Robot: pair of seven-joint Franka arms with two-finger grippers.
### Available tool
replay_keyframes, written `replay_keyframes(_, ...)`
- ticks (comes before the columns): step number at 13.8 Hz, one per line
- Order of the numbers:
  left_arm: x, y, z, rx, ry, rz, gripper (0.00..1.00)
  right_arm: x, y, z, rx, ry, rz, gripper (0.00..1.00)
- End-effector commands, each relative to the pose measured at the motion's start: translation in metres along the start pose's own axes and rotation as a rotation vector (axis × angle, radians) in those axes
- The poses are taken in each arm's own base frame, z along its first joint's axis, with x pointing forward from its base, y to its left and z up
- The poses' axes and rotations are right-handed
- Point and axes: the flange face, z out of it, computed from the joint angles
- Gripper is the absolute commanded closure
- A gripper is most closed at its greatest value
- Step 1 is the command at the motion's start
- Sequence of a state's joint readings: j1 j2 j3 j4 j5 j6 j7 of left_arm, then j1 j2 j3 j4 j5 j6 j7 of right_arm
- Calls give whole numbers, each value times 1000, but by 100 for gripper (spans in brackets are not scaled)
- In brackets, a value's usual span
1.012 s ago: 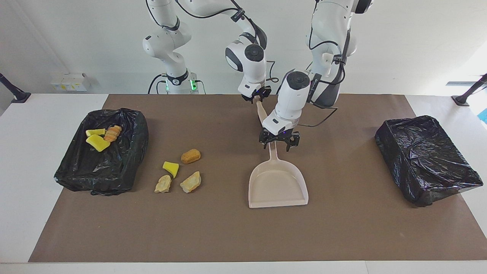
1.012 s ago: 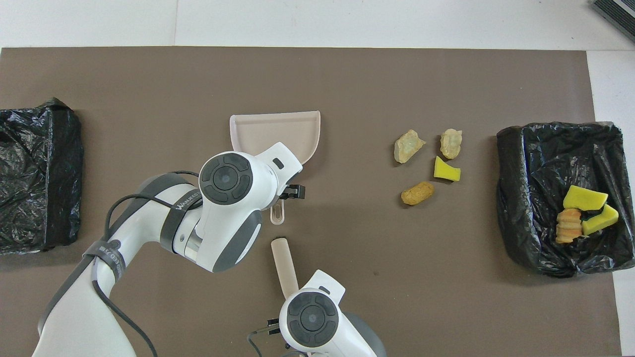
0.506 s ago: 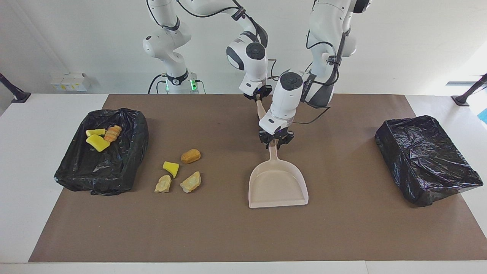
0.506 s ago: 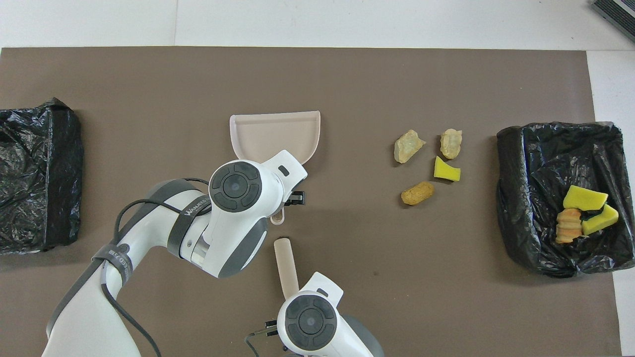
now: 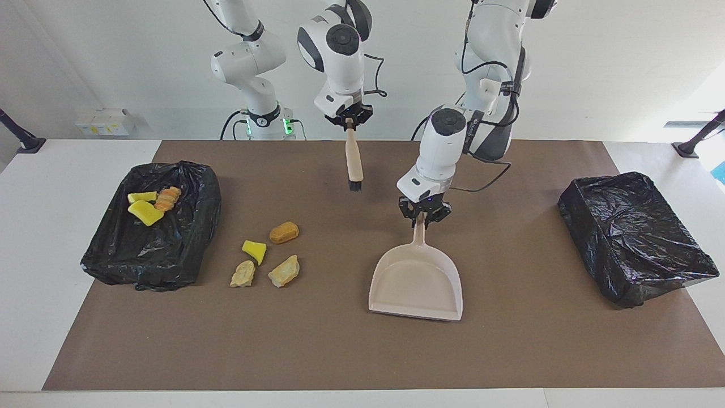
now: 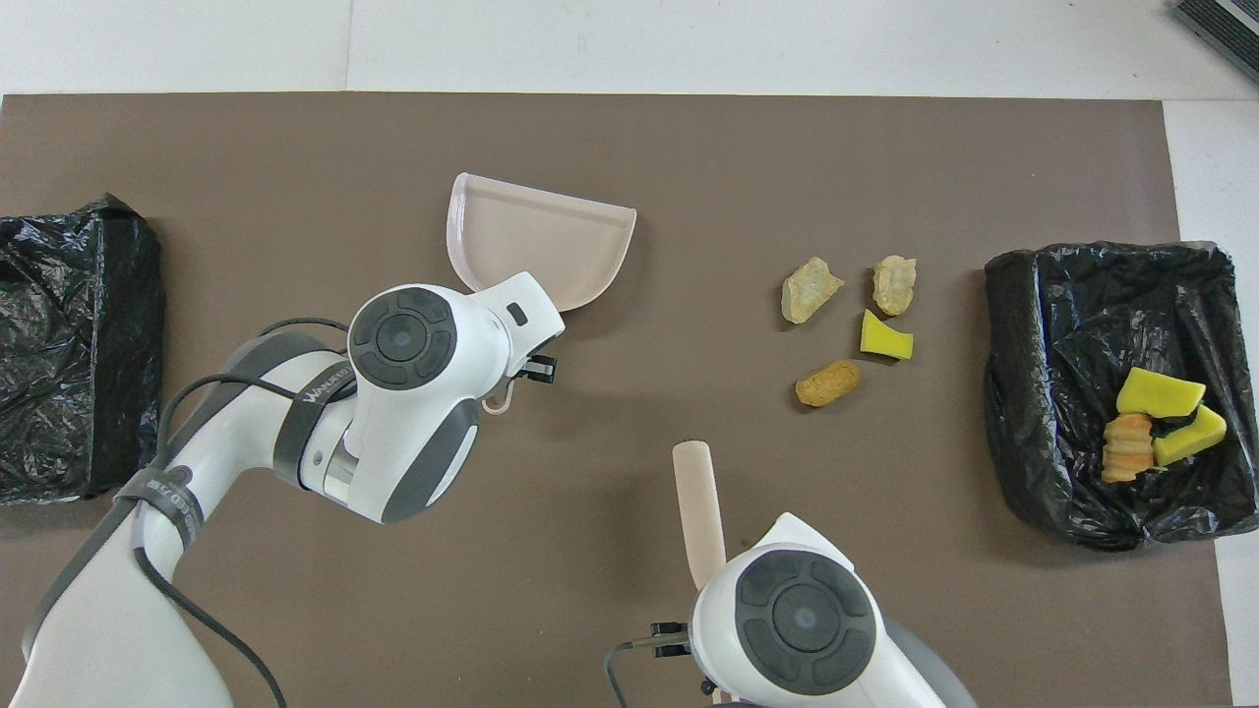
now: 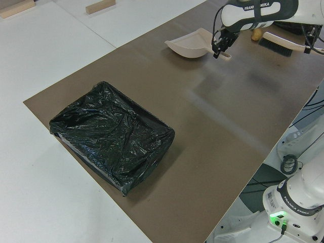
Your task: Sweep and dump trash in bin
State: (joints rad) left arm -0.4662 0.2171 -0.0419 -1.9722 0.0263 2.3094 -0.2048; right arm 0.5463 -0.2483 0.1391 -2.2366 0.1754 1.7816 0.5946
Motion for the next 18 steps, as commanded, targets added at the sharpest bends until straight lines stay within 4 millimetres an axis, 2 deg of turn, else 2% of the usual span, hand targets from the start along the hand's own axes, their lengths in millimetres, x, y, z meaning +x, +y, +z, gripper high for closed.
replay_keyframes(1, 6, -28, -10, 30, 19, 227, 100, 41, 52, 7, -86, 40, 34, 100)
replay_keyframes(3, 7, -35, -10, 32, 13, 227, 100, 83, 114, 11, -130, 44, -3, 100)
replay_keyframes(4, 7, -43, -12, 37, 9, 236, 100, 106, 144, 16, -175, 45, -20, 100)
replay_keyframes(5, 7, -58, -15, 41, -5, 285, 100, 126, 164, 20, -226, 52, -28, 100)
replay_keyframes(6, 7, -77, -25, 43, -25, 353, 100, 142, 175, 30, -273, 54, -34, 100)
replay_keyframes(8, 8, -103, -39, 39, -73, 467, 100, 170, 198, 45, -285, 84, -23, 100)
replay_keyframes(10, 6, -119, -47, 21, -124, 615, 100, 186, 216, 56, -310, 83, -14, 100)
replay_keyframes(12, -1, -135, -46, -13, -176, 822, 100, 185, 208, 65, -300, 74, -12, 100)
replay_keyframes(13, -4, -136, -46, -28, -193, 886, 100, 184, 202, 70, -296, 60, -10, 100)
replay_keyframes(16, -19, -128, -44, -38, -213, 929, 100, 178, 154, 84, -148, 5, -7, 100)
replay_keyframes(18, -29, -120, -34, -49, -234, 943, 100, 176, 121, 78, -80, -9, -20, 100)
